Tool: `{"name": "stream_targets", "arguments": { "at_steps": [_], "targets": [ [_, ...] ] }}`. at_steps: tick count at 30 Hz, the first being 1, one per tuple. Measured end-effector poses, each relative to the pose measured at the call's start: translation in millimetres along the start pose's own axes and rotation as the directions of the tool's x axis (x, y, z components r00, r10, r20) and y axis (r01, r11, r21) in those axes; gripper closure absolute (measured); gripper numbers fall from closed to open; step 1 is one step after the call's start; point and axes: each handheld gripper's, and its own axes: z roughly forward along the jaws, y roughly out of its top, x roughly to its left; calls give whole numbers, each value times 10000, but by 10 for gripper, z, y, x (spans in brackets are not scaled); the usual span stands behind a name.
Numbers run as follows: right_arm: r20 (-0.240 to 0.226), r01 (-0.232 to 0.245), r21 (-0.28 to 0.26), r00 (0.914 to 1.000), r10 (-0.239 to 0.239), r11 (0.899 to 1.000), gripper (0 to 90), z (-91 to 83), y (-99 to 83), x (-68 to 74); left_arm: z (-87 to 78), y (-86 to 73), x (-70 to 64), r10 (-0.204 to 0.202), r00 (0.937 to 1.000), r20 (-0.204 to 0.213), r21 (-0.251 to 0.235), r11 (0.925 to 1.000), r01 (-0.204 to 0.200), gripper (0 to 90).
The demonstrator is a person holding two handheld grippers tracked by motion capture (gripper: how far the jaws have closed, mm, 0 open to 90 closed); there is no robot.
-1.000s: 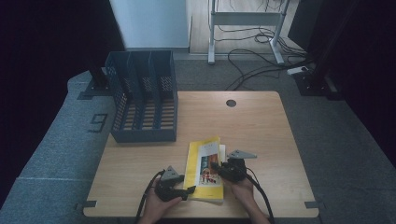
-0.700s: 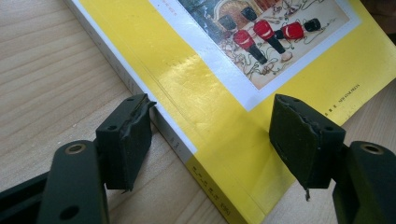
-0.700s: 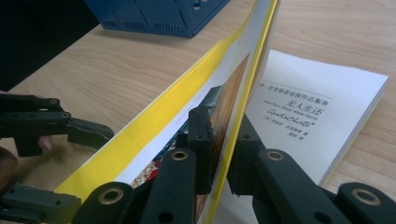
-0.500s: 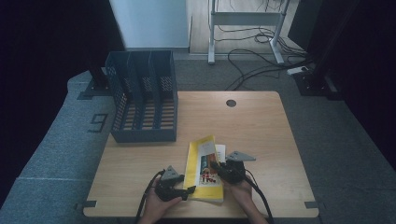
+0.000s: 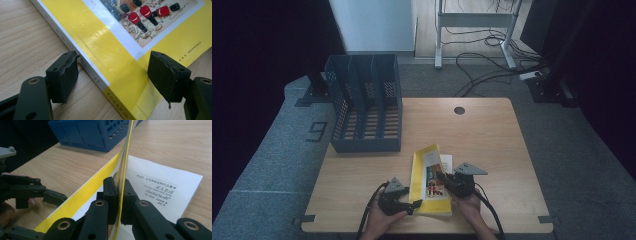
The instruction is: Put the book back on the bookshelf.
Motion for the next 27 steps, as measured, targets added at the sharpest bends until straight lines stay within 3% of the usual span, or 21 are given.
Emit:
{"name": "stream_targets", "arguments": {
  "at_steps": [15, 27],
  "targets": [
    [-279, 168, -481, 9994, -181, 9987, 872, -47, 36, 22, 12, 30, 13, 5, 10000, 65, -181, 9998, -4, 254],
    [-395, 420, -917, 9982, -458, 9949, 878, -115, 79, 70, 36, 63, 94, -571, 9970, 526, -388, 9975, 592, 266]
  ]
}}
